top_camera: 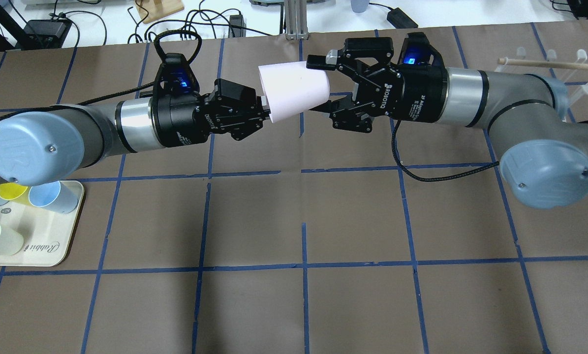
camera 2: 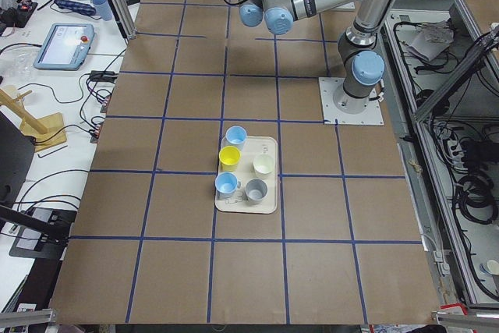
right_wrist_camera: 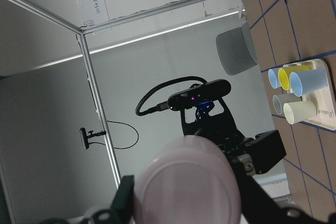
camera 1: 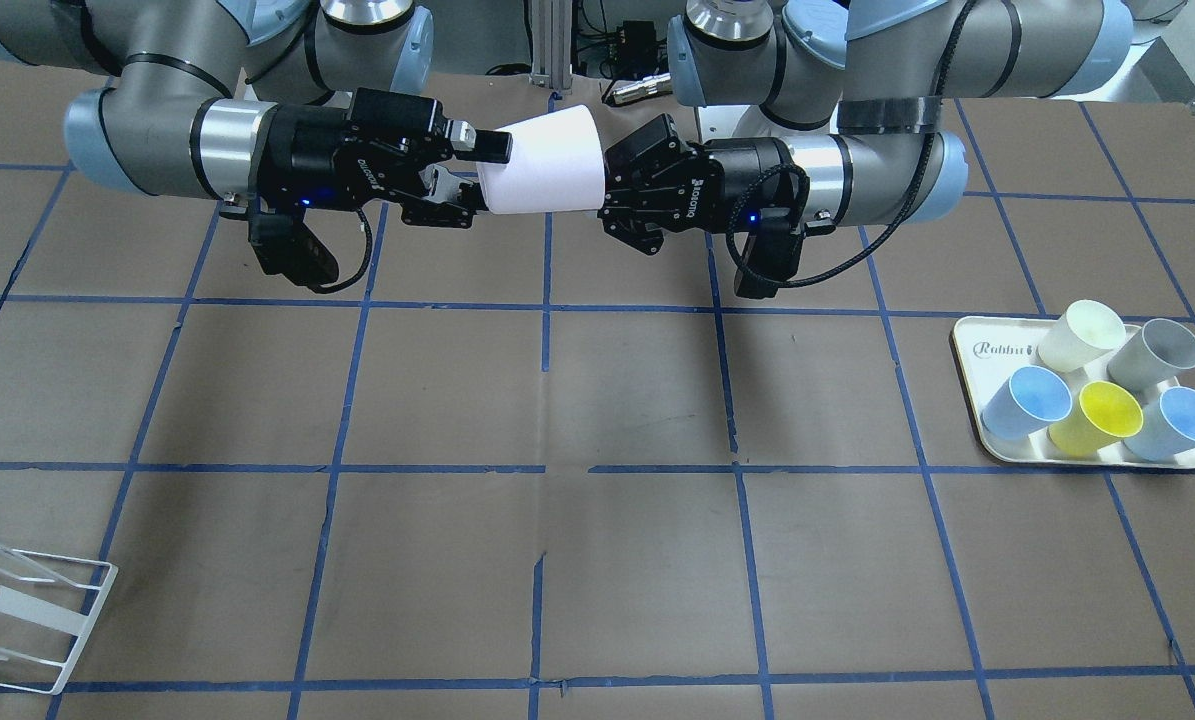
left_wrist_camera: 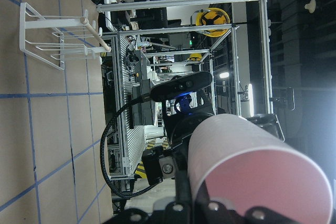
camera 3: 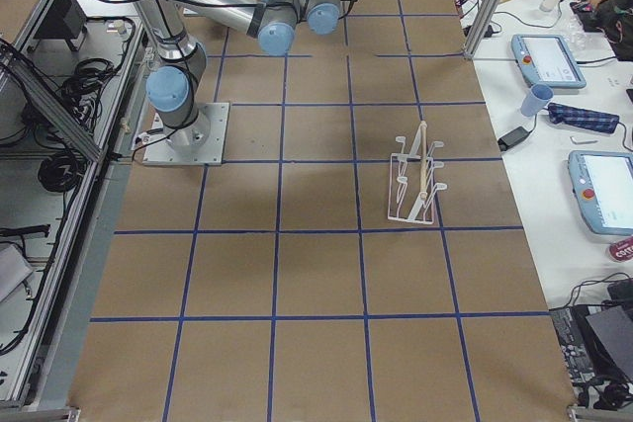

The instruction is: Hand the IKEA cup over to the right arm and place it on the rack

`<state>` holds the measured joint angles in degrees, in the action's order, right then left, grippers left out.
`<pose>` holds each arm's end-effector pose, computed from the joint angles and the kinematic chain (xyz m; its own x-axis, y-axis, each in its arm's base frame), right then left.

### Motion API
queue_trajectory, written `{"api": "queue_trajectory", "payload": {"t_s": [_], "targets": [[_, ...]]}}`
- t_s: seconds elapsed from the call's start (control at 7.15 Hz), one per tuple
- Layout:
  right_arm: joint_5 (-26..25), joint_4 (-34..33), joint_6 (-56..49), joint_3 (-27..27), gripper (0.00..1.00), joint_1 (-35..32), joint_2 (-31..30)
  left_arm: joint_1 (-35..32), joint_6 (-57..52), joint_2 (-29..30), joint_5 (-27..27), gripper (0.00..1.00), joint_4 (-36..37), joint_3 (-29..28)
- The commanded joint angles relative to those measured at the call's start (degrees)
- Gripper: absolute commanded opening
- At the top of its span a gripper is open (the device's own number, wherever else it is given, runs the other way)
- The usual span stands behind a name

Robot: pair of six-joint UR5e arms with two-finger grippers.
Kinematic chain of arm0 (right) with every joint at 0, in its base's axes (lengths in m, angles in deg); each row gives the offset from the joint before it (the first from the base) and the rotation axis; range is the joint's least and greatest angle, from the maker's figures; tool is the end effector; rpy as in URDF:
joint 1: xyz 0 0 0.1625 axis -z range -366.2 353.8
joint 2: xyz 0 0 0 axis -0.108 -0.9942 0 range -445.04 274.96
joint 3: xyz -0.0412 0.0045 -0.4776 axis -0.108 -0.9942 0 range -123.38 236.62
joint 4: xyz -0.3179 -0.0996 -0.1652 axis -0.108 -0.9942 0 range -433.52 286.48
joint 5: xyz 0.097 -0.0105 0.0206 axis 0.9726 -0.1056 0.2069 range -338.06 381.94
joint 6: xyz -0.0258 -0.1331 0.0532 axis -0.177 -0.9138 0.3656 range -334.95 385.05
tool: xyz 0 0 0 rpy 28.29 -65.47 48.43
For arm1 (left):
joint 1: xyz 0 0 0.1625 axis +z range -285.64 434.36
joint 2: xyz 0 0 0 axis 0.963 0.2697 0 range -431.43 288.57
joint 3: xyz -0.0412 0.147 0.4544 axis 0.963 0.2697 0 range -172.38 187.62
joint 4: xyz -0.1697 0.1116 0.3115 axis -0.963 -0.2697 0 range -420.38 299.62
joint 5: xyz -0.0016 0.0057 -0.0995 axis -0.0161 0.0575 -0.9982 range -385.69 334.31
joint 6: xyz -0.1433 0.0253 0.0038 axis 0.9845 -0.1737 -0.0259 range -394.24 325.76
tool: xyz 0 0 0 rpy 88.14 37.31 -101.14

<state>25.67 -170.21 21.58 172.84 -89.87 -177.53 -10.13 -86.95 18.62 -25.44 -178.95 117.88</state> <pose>0.2334 -0.4234 0.4817 0.0903 0.2255 -0.9701 0.1111 0.9657 0.2348 -0.2400 -0.4160 0.4459 -0.0091 0.0664 0.9978 -0.0925 0.9935 -0.0669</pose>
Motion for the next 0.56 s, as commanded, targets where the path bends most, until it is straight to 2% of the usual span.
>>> {"api": "queue_trajectory", "payload": {"t_s": [0.0,0.14,0.42], "targets": [[0.05,0.01,1.96,-0.03,0.29,0.09,-0.14,0.03,0.07,-0.32,0.10,0.81,-0.17,-0.12],[0.05,0.01,1.97,-0.03,0.29,0.18,-0.14,0.11,0.51,-0.58,0.10,1.00,-0.17,-0.30],[-0.03,-0.07,1.97,-0.03,0.29,0.88,-0.05,0.64,5.31,-1.19,0.37,1.00,0.09,-0.83]]}}
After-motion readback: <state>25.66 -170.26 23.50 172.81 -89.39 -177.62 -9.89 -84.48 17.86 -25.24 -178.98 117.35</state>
